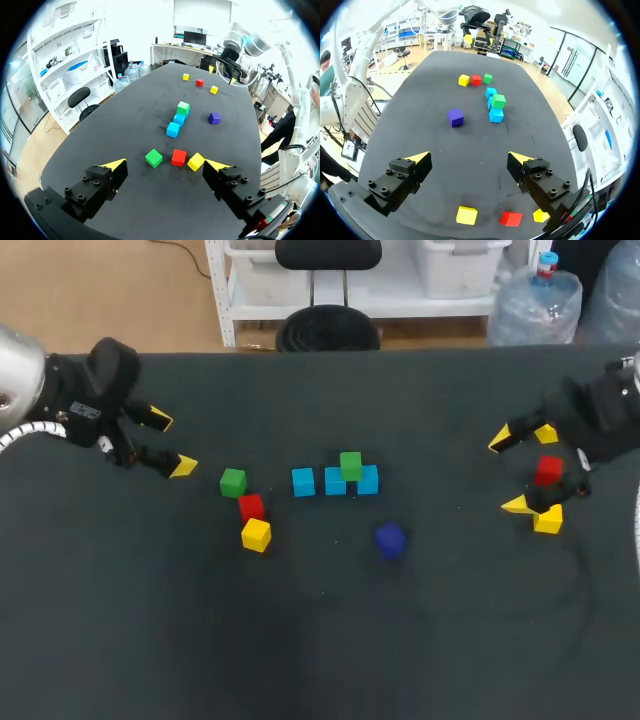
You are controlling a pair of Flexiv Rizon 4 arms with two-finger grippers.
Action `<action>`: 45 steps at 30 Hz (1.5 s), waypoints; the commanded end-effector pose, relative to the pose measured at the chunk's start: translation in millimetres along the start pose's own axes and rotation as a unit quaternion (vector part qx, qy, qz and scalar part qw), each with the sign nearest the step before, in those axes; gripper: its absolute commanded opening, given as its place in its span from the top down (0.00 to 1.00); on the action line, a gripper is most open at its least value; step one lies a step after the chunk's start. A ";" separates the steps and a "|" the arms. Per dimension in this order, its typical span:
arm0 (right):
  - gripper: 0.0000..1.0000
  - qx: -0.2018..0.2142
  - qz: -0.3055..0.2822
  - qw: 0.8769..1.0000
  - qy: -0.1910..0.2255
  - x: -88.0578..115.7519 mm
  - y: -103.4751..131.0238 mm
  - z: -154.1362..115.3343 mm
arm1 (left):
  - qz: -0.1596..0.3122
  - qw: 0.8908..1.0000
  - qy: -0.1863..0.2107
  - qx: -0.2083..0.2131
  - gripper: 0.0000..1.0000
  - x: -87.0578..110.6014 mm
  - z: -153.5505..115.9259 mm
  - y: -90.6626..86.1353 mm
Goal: Place the blue cubes, place green cubes on the blue cubes, place the yellow cubes on the green cubes, then place the red cubes on the yellow cubes, and place purple cube on the red cubes.
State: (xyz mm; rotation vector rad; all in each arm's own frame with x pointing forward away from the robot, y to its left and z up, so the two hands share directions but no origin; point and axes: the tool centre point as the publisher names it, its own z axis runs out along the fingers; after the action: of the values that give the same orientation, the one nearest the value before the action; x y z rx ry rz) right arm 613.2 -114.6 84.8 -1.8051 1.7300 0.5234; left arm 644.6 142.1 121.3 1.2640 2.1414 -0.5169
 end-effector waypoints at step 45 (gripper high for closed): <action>0.00 0.001 0.000 1.000 -0.001 0.4 0.2 0.5 | 0.309 0.936 0.108 0.132 0.00 5.1 70.4 22.0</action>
State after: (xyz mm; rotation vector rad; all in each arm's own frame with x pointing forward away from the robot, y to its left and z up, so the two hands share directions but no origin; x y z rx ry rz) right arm 612.9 -114.6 85.1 -1.8046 1.7319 0.5218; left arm 670.4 121.3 72.0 2.0638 1.7201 -0.3431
